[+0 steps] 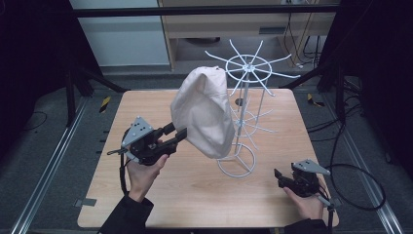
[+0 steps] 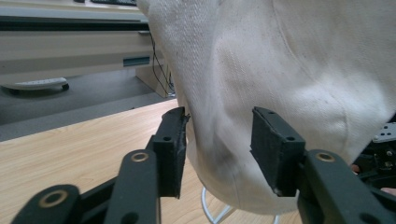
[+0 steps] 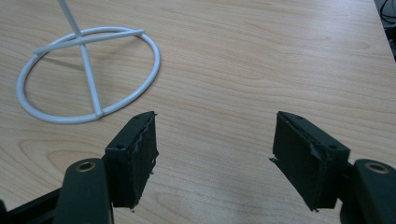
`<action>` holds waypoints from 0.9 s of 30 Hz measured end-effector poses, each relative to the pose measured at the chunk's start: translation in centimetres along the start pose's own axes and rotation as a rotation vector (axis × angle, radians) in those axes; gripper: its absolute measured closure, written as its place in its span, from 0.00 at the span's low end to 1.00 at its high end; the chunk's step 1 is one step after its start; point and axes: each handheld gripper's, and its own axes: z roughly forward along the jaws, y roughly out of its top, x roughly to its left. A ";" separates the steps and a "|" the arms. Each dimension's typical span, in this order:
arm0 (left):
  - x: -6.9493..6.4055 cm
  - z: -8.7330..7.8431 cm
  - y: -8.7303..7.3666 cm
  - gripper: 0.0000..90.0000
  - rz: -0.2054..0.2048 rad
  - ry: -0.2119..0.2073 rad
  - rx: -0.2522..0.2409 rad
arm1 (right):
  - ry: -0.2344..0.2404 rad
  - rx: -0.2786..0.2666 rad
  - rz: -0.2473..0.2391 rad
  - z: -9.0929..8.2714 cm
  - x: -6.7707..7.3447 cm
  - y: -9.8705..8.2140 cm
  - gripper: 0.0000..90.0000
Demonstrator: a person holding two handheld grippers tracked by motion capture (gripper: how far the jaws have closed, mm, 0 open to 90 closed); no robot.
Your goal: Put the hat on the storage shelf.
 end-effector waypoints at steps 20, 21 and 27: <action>4.9 -5.0 -6.5 0.43 -0.029 0.179 0.127 | -0.013 0.001 -0.001 0.0 -0.2 -0.1 0.32; 5.2 -5.1 -7.0 0.42 -0.029 0.190 0.139 | -0.013 0.002 -0.001 0.0 -0.2 -0.1 0.32; 7.4 -6.0 -10.6 0.37 -0.027 0.278 0.212 | -0.009 0.003 -0.002 0.1 -0.3 -0.2 0.30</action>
